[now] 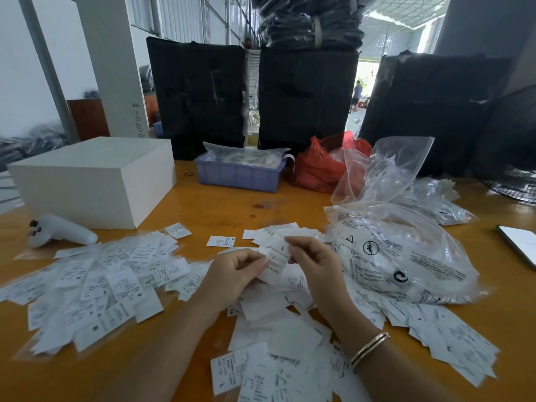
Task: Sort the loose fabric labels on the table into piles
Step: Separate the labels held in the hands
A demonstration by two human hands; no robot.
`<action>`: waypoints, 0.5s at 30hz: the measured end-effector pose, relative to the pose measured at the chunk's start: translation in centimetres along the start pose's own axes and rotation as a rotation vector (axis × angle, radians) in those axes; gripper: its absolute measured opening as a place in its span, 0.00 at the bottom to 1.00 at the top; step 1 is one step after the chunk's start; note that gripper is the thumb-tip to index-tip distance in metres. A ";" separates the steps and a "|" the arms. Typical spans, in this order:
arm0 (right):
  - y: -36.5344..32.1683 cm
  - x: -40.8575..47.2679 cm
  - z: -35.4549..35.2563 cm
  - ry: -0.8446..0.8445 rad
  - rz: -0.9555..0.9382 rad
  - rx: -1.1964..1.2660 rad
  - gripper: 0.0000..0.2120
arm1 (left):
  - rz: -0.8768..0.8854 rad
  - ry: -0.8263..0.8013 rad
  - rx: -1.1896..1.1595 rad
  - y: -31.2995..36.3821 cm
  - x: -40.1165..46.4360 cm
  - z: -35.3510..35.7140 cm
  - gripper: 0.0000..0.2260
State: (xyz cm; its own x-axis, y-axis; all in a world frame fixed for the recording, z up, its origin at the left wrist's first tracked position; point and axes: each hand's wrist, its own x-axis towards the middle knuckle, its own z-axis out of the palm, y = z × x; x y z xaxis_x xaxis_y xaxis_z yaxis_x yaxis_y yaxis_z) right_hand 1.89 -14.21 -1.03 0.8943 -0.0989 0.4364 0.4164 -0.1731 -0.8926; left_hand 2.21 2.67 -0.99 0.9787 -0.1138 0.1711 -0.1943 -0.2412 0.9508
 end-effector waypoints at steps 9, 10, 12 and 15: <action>-0.1 -0.2 0.9 -0.180 0.018 -0.062 0.16 | -0.071 0.085 -0.078 0.0 0.2 0.4 0.03; -0.1 -0.2 0.9 -0.196 0.018 -0.060 0.16 | -0.076 0.098 -0.088 0.0 0.1 0.4 0.03; 0.0 -0.3 1.1 -0.239 0.027 -0.057 0.15 | -0.089 0.126 -0.082 0.0 0.1 0.3 0.04; 0.1 -0.5 1.4 -0.303 0.039 -0.074 0.15 | -0.114 0.161 -0.086 -0.2 0.3 0.2 0.05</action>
State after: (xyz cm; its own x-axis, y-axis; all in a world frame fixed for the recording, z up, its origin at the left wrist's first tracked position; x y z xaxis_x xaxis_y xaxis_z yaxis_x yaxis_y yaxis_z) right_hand 1.73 -12.82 -1.46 0.9220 0.1879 0.3386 0.3780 -0.2470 -0.8922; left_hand 2.49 2.52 -1.17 0.9934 0.0667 0.0934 -0.0817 -0.1603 0.9837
